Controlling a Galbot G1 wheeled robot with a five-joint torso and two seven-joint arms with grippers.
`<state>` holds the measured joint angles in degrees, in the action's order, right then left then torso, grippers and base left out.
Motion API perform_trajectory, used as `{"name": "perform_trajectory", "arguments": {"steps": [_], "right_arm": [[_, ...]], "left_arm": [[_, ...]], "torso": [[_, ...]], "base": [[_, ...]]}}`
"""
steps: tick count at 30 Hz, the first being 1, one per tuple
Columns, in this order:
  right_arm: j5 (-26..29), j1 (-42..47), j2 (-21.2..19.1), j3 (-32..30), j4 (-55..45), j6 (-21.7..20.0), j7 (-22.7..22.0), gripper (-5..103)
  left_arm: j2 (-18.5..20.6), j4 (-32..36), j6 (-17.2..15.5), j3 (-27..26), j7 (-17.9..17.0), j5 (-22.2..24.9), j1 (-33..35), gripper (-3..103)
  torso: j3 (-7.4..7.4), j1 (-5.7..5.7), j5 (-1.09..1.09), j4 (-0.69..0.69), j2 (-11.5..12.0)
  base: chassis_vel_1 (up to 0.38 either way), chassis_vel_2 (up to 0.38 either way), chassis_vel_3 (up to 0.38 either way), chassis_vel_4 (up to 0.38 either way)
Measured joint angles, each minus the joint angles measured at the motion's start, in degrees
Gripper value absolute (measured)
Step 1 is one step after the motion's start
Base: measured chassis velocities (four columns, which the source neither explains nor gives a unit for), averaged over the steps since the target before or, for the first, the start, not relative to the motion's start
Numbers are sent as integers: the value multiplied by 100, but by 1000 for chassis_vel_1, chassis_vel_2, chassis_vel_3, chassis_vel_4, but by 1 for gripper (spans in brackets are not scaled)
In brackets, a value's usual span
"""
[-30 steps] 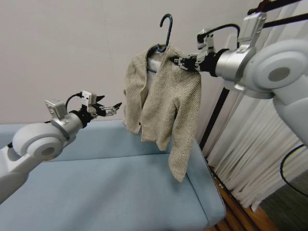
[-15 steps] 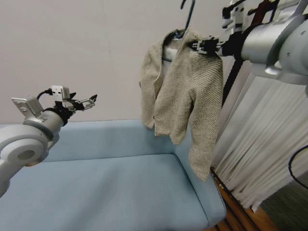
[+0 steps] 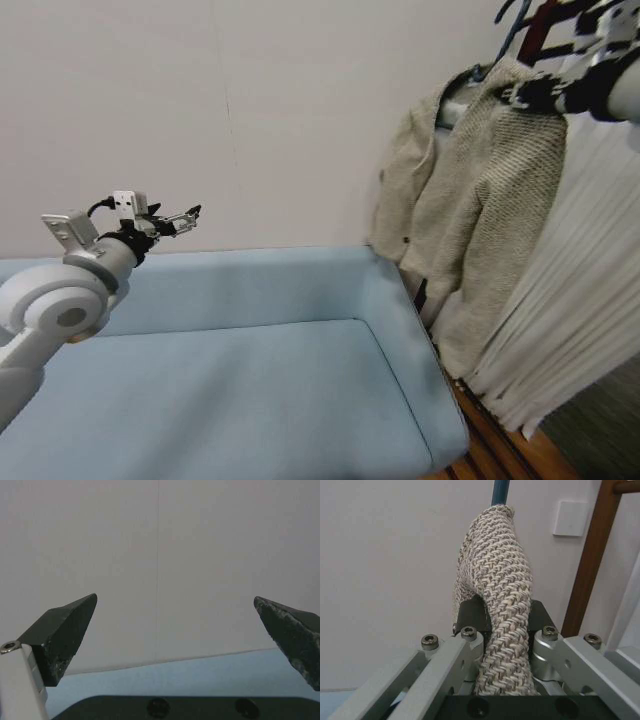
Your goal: Pick up the clothes from the sofa and hang them on the clothes hanger.
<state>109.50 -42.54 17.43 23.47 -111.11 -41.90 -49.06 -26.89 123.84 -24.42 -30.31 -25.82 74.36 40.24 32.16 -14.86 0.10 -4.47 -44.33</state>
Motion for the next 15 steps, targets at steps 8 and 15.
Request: {"name": "perform_trajectory", "arguments": {"steps": [8,15], "right_arm": [[-399,408,67,-2,507,4,-156,10],[-864,540,257,7,863,80,-461,10]], "left_arm": [[-252,-14,-2,150,61,-180,78,100],[-255,-86,-2,332,105,-272,0,100]], "torso": [[1,0,-1,3,0],[1,0,-2,1,0]], "base": [[0,0,0,0],[0,0,0,0]]}}
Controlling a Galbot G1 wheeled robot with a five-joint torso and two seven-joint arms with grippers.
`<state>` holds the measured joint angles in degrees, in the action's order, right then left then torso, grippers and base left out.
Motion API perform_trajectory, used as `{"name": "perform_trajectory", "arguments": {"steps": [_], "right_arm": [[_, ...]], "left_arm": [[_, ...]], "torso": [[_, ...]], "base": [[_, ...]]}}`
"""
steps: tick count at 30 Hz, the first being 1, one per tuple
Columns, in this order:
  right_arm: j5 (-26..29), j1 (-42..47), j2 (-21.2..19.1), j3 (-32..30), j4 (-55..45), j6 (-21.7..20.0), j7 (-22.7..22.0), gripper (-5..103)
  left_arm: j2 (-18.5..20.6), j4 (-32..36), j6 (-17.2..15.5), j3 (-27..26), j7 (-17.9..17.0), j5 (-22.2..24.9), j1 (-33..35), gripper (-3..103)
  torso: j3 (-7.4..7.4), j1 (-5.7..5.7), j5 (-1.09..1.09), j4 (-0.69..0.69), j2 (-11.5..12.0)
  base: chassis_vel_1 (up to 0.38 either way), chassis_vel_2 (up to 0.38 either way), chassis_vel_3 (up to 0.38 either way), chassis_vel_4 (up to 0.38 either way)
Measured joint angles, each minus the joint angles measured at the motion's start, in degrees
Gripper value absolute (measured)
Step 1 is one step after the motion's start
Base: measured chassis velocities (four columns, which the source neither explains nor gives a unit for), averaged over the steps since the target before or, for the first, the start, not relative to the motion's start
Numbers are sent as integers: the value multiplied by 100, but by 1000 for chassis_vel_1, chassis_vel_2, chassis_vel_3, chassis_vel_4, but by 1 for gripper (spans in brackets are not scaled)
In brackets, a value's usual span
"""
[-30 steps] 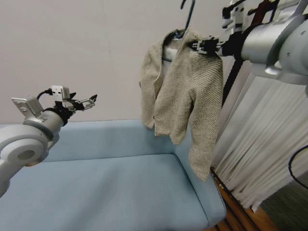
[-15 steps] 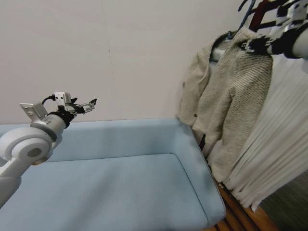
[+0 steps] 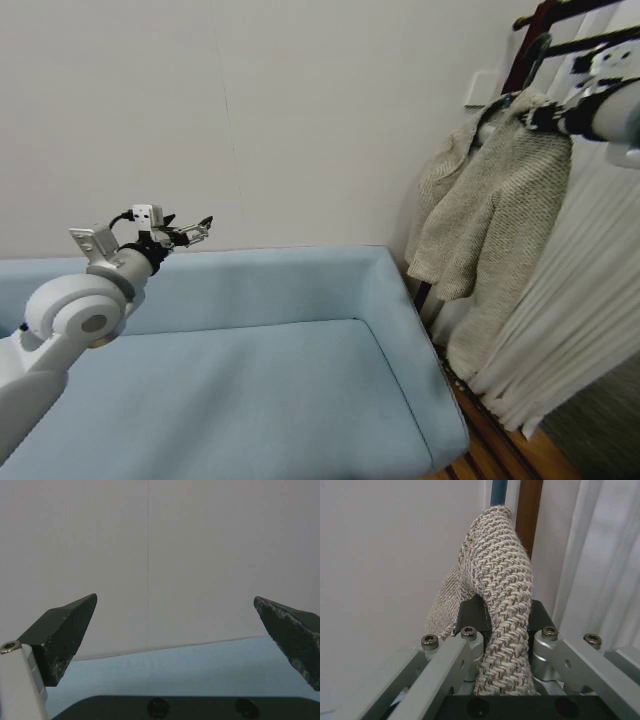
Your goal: Pick up the clothes from the sofa and hang them on the clothes hanger.
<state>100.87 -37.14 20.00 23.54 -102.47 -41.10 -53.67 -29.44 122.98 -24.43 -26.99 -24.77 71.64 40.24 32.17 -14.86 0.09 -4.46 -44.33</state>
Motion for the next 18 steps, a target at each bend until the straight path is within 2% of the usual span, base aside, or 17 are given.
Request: {"name": "perform_trajectory", "arguments": {"steps": [4,7,11,13,16,17,18], "right_arm": [[-171,-190,38,251,162,0,-133,10],[-186,-397,51,496,247,5,-232,10],[-49,-1160,277,1276,609,84,-551,10],[-26,-1299,341,1406,690,100,-589,10],[85,-1976,819,2037,1263,222,-833,10],[85,-1976,819,2037,1263,222,-833,10],[122,-2156,1006,2233,1498,282,-930,10]], "left_arm": [[-44,-22,1,50,1,-74,47,100],[-88,-50,1,85,2,-127,59,100],[-262,-146,8,257,20,-319,25,100],[-288,-153,10,281,22,-347,20,100],[-464,-177,20,372,33,-477,19,100],[-464,-177,20,372,33,-477,19,100],[-529,-185,22,398,47,-518,19,100]], "torso": [[0,0,-1,2,0],[0,0,0,-1,0],[0,0,1,-3,0],[0,0,2,-3,0],[0,0,-4,-1,0],[0,0,-4,-1,0],[0,0,-4,2,0]], "base": [[0,0,0,0],[0,0,0,0],[0,0,0,0],[0,0,0,0],[0,0,0,0],[0,0,0,0],[0,0,0,0]]}}
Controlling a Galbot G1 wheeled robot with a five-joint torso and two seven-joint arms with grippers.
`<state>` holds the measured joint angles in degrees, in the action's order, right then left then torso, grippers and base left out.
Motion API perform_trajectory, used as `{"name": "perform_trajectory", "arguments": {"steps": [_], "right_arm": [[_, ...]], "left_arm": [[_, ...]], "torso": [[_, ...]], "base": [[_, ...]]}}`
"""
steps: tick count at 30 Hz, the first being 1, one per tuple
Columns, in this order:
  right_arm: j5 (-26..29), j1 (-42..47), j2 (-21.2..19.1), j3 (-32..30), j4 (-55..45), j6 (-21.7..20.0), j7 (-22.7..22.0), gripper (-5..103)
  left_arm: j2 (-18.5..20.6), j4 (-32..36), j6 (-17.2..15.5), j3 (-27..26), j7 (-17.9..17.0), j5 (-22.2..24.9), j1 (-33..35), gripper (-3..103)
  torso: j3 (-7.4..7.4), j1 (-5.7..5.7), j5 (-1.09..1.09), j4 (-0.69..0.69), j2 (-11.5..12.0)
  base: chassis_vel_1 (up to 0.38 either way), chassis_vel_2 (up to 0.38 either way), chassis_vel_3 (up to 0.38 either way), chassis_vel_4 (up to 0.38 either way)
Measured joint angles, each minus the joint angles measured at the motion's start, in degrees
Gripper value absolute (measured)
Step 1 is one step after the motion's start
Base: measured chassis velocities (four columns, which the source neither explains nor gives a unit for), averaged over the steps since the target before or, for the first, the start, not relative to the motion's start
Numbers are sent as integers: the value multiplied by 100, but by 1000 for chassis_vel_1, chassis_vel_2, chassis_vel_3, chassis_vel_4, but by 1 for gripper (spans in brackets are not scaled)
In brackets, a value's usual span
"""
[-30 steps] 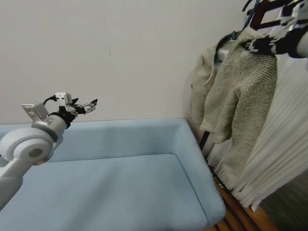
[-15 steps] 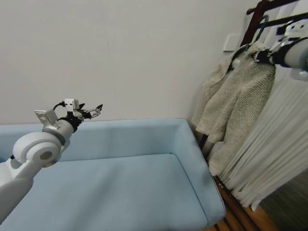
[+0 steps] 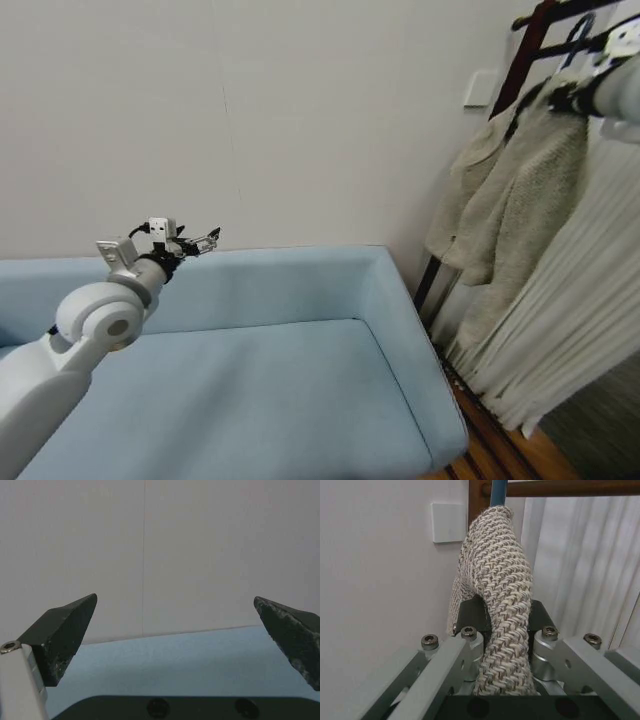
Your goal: Pick up the clothes from the sofa and hang them on the clothes hanger.
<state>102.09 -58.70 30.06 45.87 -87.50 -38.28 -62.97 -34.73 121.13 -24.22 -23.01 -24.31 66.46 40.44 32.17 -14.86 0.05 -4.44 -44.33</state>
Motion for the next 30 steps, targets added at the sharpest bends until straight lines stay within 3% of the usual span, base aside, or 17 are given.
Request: {"name": "perform_trajectory", "arguments": {"steps": [4,8,30], "right_arm": [[308,-225,382,229,552,134,-343,10],[386,-307,492,364,882,211,-443,10],[509,-1257,233,1327,1156,44,-81,10]], "left_arm": [[-130,-32,14,55,56,-114,-2,100],[-190,-55,23,65,105,-177,-6,100],[-377,-165,73,244,212,-379,-95,100]], "torso": [[0,0,2,-1,0],[1,0,3,-1,0],[-1,1,2,-3,-1]], "base": [[0,0,0,0],[0,0,0,0],[0,0,0,0]]}}
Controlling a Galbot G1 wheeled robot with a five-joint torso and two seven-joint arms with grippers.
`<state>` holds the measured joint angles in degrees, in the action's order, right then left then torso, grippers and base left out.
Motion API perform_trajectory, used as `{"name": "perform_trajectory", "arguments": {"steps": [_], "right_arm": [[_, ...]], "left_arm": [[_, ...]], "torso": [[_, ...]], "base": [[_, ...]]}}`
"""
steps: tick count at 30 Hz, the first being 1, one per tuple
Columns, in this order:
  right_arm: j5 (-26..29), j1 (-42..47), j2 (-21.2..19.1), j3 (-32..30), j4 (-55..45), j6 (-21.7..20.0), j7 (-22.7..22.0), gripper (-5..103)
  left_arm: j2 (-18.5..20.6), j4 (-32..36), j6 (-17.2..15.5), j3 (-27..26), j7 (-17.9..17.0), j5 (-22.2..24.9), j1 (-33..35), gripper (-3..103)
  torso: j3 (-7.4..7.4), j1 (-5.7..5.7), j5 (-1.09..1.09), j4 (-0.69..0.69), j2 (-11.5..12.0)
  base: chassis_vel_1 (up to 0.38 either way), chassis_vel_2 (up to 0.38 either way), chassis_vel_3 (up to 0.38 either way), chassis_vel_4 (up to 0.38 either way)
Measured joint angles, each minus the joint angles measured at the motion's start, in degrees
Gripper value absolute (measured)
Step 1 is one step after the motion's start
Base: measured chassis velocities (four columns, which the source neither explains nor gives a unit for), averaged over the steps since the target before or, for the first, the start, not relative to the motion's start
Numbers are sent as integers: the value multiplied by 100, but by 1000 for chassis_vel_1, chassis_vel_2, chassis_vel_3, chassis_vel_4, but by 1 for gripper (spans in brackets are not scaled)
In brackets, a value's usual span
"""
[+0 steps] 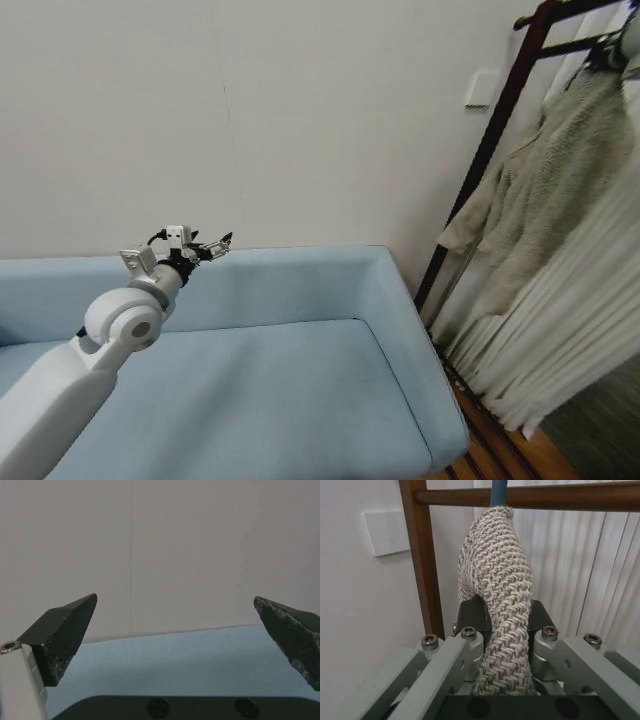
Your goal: Pick up the clothes from the sofa and hang them on the clothes hanger.
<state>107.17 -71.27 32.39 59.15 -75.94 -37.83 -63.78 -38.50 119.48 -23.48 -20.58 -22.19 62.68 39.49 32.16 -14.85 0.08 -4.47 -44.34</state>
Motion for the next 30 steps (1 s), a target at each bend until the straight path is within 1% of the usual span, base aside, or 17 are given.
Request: {"name": "perform_trajectory", "arguments": {"steps": [6,10,13,15,21,30], "right_arm": [[21,13,17,67,129,13,-7,10],[26,147,161,31,476,94,-54,10],[9,182,195,15,576,105,-52,10],[-58,228,242,-2,715,126,2,10],[-268,277,429,-24,1192,131,212,10],[-480,456,430,-97,1493,137,383,10]], "left_arm": [[-25,3,0,13,8,-29,30,100],[-20,11,3,-12,15,-38,61,100],[-16,12,6,-28,17,-46,85,100],[-23,17,10,-34,19,-56,104,100],[-36,21,7,-97,18,-60,159,100],[-36,49,-34,-181,18,-85,266,100]], "torso": [[0,0,2,0,0],[1,-1,2,3,1],[1,-1,1,3,0],[1,-1,1,1,0],[1,-1,-1,1,0],[1,-1,1,1,0]], "base": [[0,0,0,0],[0,0,0,0],[0,0,0,0],[0,0,0,0],[0,0,0,0],[0,0,0,0]]}}
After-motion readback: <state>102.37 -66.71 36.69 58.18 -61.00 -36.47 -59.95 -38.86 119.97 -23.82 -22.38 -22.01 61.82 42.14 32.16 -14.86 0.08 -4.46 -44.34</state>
